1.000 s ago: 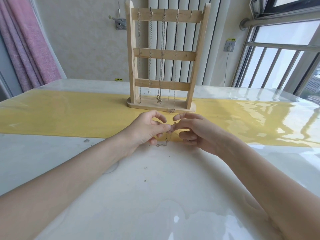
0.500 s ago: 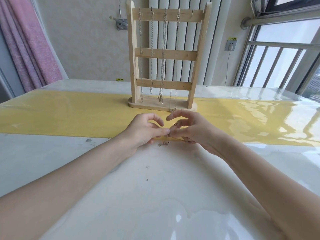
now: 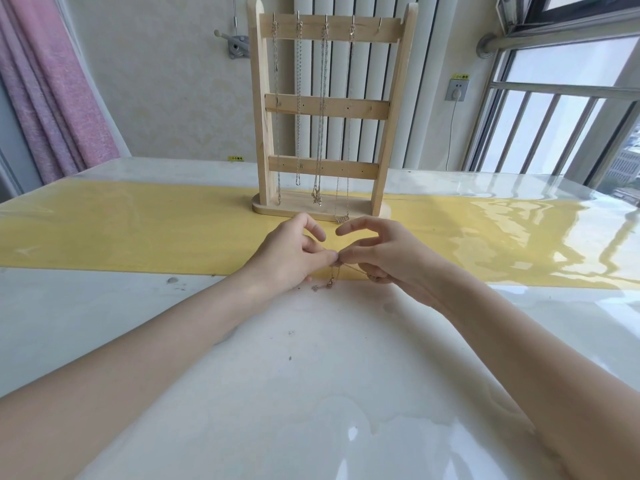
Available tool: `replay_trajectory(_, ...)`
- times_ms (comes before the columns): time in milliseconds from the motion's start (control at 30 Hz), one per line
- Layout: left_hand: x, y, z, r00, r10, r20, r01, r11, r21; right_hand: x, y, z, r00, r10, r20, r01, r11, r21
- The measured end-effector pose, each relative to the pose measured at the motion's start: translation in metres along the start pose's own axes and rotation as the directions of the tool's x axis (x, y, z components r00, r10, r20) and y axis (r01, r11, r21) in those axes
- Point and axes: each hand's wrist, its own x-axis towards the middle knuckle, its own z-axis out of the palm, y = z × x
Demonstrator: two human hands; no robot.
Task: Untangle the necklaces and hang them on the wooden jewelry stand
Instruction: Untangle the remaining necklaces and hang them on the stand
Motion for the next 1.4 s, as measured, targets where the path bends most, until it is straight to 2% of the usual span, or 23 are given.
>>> replay_trajectory(400, 0.002, -0.005, 0.002, 0.996, 0.089, -0.031, -0.085, 0.990, 0.111, 0.001, 0.001, -0.002, 0.999, -0.031, 0.042, 0.032, 0.999, -0.025)
replay_trajectory(600, 0.002, -0.005, 0.002, 0.989, 0.141, 0.030, -0.143, 0.987, 0.078, 0.003, 0.003, 0.001, 0.997, 0.070, 0.017, -0.072, 0.989, 0.128)
replay_trajectory(767, 0.003, -0.004, 0.005, 0.985, 0.157, 0.066, -0.164, 0.978, 0.129, 0.005, 0.002, 0.001, 0.990, 0.139, -0.026, -0.131, 0.971, 0.198)
replay_trajectory(867, 0.000, -0.006, 0.010, 0.987, 0.142, 0.080, -0.150, 0.982, 0.116, 0.005, 0.001, 0.000, 0.991, 0.126, -0.040, -0.109, 0.952, 0.287)
replay_trajectory(933, 0.001, -0.006, 0.010, 0.990, 0.131, 0.057, -0.135, 0.988, 0.078, 0.005, 0.002, -0.001, 0.991, 0.116, -0.061, -0.099, 0.966, 0.239)
replay_trajectory(1033, 0.003, -0.002, 0.007, 0.993, 0.118, 0.017, -0.117, 0.990, -0.085, 0.004, 0.001, -0.002, 0.993, 0.088, -0.075, -0.075, 0.984, 0.162)
replay_trajectory(1133, 0.003, 0.000, 0.004, 0.996, 0.085, 0.008, -0.082, 0.978, -0.191, 0.003, -0.001, -0.002, 0.994, 0.067, -0.084, -0.052, 0.984, 0.169)
replay_trajectory(1267, 0.003, -0.004, 0.000, 0.998, 0.058, 0.021, -0.054, 0.988, -0.144, 0.003, -0.004, -0.004, 0.986, -0.013, -0.164, 0.057, 0.963, 0.263)
replay_trajectory(1400, 0.004, -0.005, 0.001, 0.997, 0.061, 0.049, -0.058, 0.996, -0.067, 0.004, -0.004, -0.010, 0.971, -0.051, -0.233, 0.149, 0.893, 0.424)
